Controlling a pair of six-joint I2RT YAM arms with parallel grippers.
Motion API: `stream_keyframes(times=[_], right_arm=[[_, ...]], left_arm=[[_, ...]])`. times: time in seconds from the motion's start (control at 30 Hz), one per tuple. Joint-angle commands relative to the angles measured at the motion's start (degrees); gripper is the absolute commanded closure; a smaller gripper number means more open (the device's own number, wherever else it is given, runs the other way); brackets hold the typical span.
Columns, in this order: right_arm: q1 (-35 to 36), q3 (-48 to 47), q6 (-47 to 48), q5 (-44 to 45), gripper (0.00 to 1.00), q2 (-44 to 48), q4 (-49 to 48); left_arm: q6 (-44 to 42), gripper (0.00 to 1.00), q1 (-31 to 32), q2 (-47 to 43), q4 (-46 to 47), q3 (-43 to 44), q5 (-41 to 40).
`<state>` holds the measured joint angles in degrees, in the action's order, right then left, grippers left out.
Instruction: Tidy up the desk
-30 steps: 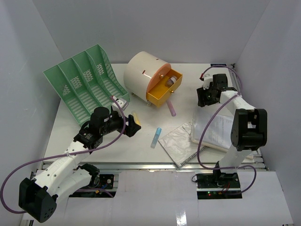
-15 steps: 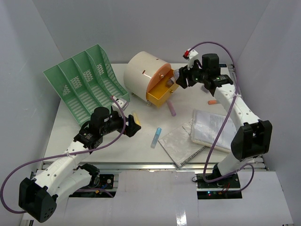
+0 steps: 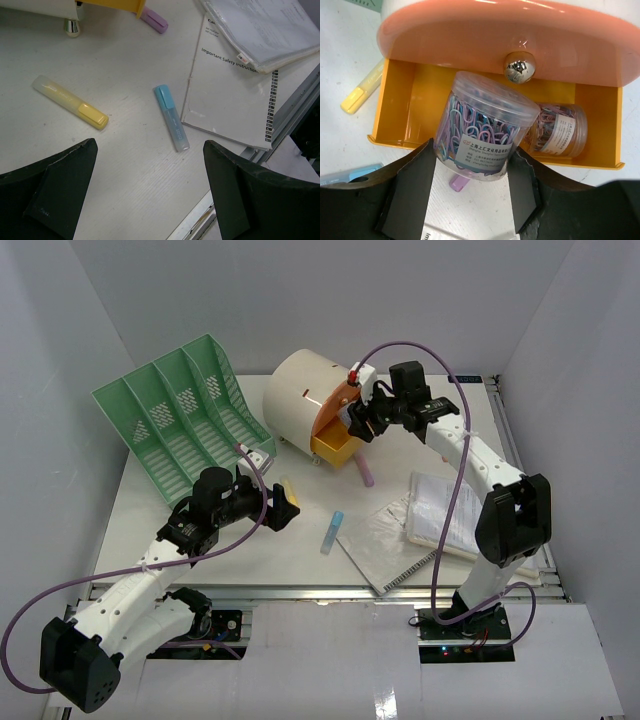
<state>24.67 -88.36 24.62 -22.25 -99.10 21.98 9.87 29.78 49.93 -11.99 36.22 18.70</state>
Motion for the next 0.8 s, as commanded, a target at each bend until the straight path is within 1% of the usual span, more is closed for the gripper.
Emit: stream_keyframes(times=[0.0, 0.03, 0.13, 0.17, 0.2, 0.27, 0.33, 0.37, 0.53, 0.67, 0.77], right_arm=[[0.2, -3.5, 4.0, 0.6, 0.71, -0.4, -0.8], [0.3, -3.8, 4.3, 0.8, 0.7, -0.6, -0.5], [0.4, -4.7, 4.8, 1.2, 0.63, -1.2, 0.6], [0.5, -4.8, 4.9, 1.3, 0.58, -1.4, 0.8], [0.5, -4.9, 5.0, 1.4, 0.5, -1.5, 0.9], [0.6, -4.8, 5.0, 2.0, 0.29, -1.5, 0.9], [0.6, -4.7, 4.9, 2.4, 0.17, -1.4, 0.8], [0.7, -4.6, 4.7, 2.6, 0.13, -1.2, 0.7], [0.6, -5.1, 3.3, 3.8, 0.08, 0.1, 0.4], [0.2, -5.6, 1.0, 5.5, 0.08, 2.3, 0.2], [-2.6, -5.2, -3.7, 7.8, 0.09, 4.6, -1.3]], left_arm=[[-0.6, 0.02, 0.0, -0.3, 0.3, -0.1, 0.5], [-0.7, 0.02, 0.0, -0.3, 0.3, -0.1, 0.5], [-0.7, 0.02, 0.1, -0.3, 0.2, -0.1, 0.5], [-0.7, 0.02, 0.1, -0.4, 0.2, -0.1, 0.5], [-0.7, 0.02, 0.0, -0.4, 0.3, -0.1, 0.5], [-0.7, 0.02, 0.0, -0.4, 0.2, -0.1, 0.5], [-0.7, 0.02, 0.1, -0.4, 0.3, -0.1, 0.5], [-0.7, 0.02, 0.1, -0.4, 0.3, -0.1, 0.5], [-0.7, 0.02, 0.0, -0.5, 0.3, -0.1, 0.5], [-0.7, 0.02, 0.1, -0.7, 0.2, -0.1, 0.4], [-0.7, 0.02, 0.1, -0.9, 0.2, -0.1, 0.3]])
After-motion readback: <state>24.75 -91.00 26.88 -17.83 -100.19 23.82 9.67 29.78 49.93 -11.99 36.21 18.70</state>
